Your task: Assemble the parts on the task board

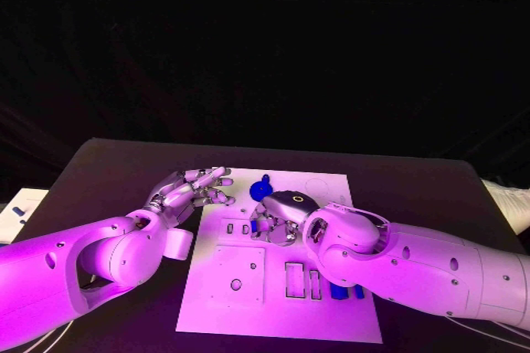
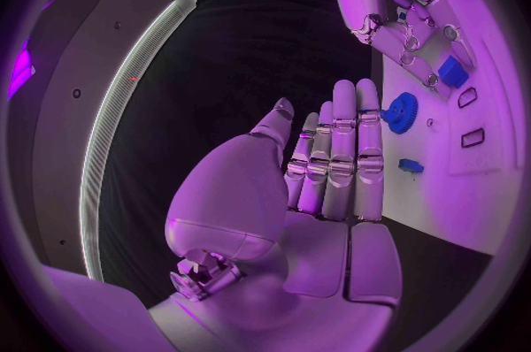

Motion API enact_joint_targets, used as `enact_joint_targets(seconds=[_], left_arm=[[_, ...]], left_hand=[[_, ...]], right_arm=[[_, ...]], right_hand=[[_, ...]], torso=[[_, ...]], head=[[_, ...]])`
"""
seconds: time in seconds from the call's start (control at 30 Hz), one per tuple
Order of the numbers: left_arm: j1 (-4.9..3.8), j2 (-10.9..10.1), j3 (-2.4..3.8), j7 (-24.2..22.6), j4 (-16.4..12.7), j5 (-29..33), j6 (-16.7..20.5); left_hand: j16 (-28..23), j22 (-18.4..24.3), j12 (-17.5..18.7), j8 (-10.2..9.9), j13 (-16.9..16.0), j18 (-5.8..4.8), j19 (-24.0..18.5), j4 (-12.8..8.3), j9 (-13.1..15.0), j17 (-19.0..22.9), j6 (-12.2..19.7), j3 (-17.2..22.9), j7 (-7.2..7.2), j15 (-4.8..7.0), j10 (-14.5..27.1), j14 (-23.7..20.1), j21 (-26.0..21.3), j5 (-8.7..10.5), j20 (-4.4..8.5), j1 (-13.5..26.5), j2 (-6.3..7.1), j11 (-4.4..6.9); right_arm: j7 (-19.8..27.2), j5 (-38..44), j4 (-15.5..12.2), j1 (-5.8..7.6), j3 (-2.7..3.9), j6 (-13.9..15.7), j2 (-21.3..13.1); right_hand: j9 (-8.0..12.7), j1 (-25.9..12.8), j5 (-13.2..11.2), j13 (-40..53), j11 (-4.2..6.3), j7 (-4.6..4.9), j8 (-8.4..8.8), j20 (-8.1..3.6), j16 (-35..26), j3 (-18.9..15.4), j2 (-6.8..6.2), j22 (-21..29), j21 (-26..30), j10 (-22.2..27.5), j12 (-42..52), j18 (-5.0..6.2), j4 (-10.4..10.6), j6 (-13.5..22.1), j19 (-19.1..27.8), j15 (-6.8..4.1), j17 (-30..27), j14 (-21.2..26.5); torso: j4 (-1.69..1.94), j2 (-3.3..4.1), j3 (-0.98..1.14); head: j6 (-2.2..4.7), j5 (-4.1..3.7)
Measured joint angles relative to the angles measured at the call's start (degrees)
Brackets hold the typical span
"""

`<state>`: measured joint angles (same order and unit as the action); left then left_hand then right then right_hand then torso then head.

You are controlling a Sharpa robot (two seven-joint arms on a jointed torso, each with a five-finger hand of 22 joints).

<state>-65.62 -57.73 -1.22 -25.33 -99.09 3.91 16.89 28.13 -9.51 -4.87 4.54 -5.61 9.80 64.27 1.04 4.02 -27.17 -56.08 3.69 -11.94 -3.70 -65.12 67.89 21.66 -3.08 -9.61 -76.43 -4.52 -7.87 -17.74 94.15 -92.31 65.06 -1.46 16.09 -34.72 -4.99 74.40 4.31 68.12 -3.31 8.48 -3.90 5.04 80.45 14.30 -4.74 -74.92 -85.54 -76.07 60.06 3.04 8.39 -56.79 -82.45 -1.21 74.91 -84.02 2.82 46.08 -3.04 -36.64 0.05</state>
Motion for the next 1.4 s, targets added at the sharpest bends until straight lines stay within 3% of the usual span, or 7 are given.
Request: enact_joint_targets(seconds=[0.77,0.9,1.0,1.1,1.2,1.33,1.4], left_arm=[[0.00,0.03,0.00,0.69,0.29,-0.11,-0.07],[0.00,0.04,0.00,1.68,0.63,-0.58,-0.11],[0.00,0.05,0.00,3.12,1.08,-1.71,-0.26],[-0.01,0.05,0.00,5.63,1.59,-3.98,-0.65],[-0.04,0.09,0.00,9.17,2.06,-7.57,-1.30],[-0.65,0.39,-0.05,15.68,2.87,-13.61,-2.76],[-1.69,0.73,-0.08,19.64,3.43,-17.02,-4.09]], left_hand=[[4.62,-1.26,-2.00,-0.28,-1.36,0.01,1.62,0.00,0.07,-2.99,-0.03,0.00,0.64,1.06,-3.01,2.46,1.70,0.00,0.83,0.00,0.00,1.16],[16.66,-3.43,-3.74,-0.28,-2.65,0.00,4.68,0.00,0.14,-13.28,-0.64,0.00,1.24,2.08,-4.57,6.80,5.40,0.00,1.95,0.20,0.20,2.21],[35.82,-7.02,-7.16,0.23,-5.41,-0.01,8.30,0.00,0.32,-31.98,-1.37,0.00,2.58,3.38,-6.84,11.90,11.21,-0.35,3.14,1.00,1.00,3.04],[49.99,-20.12,-13.03,0.92,-10.49,-0.59,11.73,0.40,0.69,-45.72,-2.17,-0.40,3.38,4.19,-8.08,15.54,24.27,-0.35,4.21,1.56,1.04,3.77],[59.33,-39.69,-22.65,2.28,-18.55,-3.29,15.38,0.60,1.41,-47.69,-2.81,-1.88,4.02,4.92,-7.54,16.14,40.88,-0.35,4.65,2.69,2.08,4.36],[61.70,-54.80,-50.42,6.26,-45.17,-4.93,17.53,1.67,4.12,-47.78,-4.64,-3.42,5.85,5.15,-9.58,15.99,52.81,-0.35,5.43,4.40,1.35,5.68],[61.70,-58.79,-58.83,8.54,-53.59,-4.94,18.19,2.32,5.91,-47.78,-4.82,-4.07,6.03,5.70,-10.90,16.10,55.76,-0.35,5.70,5.08,0.66,6.18]], right_arm=[[4.62,-0.64,-2.09,-0.12,0.39,6.39,-1.92],[7.89,-1.92,-3.02,0.33,0.71,6.53,-3.27],[11.06,-3.82,-4.24,1.20,0.96,6.16,-5.31],[14.00,-6.58,-5.68,2.21,1.42,5.56,-7.92],[16.15,-10.24,-6.46,3.40,1.76,5.19,-10.27],[17.71,-16.28,-6.47,5.40,2.14,5.03,-13.59],[18.10,-19.22,-6.38,6.04,2.20,5.03,-15.08]], right_hand=[[0.30,-1.73,-1.21,-0.61,-0.74,0.81,-0.01,0.61,-0.24,-5.57,-1.74,0.01,0.45,1.19,-0.66,0.01,4.14,3.68,0.61,0.40,0.03,0.00],[0.30,-1.73,-1.21,-0.68,-0.80,0.81,-0.01,0.61,0.00,-6.49,-1.74,0.01,0.45,1.25,-0.66,0.00,4.61,4.08,0.61,0.43,0.04,0.03],[0.30,-1.71,-1.21,-0.68,-0.80,0.84,-0.01,0.61,0.00,-6.77,-1.76,0.01,0.45,1.25,-0.66,0.00,4.82,4.12,0.60,0.61,0.04,0.20],[0.26,-1.37,-1.21,-0.68,-0.80,0.85,-0.01,0.61,0.00,-7.21,-2.07,0.01,0.80,1.25,-0.66,0.00,4.82,4.12,0.60,0.60,0.04,0.20],[0.03,-0.03,-1.17,-0.61,-0.80,0.55,-0.01,0.61,0.00,-7.54,-0.98,0.01,0.80,1.24,-0.66,0.00,4.78,3.78,0.60,0.60,0.03,0.20],[-0.23,1.73,0.62,-0.56,-0.59,0.32,-0.01,0.79,-0.45,-7.98,0.03,0.01,0.80,1.45,-0.66,0.00,4.33,2.95,0.79,0.60,0.03,0.20],[-0.28,2.17,1.70,-0.56,-0.59,0.30,-0.24,0.82,-0.61,-8.21,0.47,-0.01,0.80,1.45,-0.66,0.00,4.10,2.93,0.81,0.60,0.03,0.20]], torso=[[0.05,-0.08,0.01],[0.02,-0.12,0.01],[0.02,-0.14,0.01],[-0.04,-0.18,0.05],[-0.14,-0.30,0.12],[-0.27,-0.67,0.23],[-0.35,-0.91,0.30]], head=[[-0.07,0.04],[0.03,0.15],[0.12,0.32],[0.13,0.48],[0.18,0.52],[0.04,0.74],[-0.07,0.88]])
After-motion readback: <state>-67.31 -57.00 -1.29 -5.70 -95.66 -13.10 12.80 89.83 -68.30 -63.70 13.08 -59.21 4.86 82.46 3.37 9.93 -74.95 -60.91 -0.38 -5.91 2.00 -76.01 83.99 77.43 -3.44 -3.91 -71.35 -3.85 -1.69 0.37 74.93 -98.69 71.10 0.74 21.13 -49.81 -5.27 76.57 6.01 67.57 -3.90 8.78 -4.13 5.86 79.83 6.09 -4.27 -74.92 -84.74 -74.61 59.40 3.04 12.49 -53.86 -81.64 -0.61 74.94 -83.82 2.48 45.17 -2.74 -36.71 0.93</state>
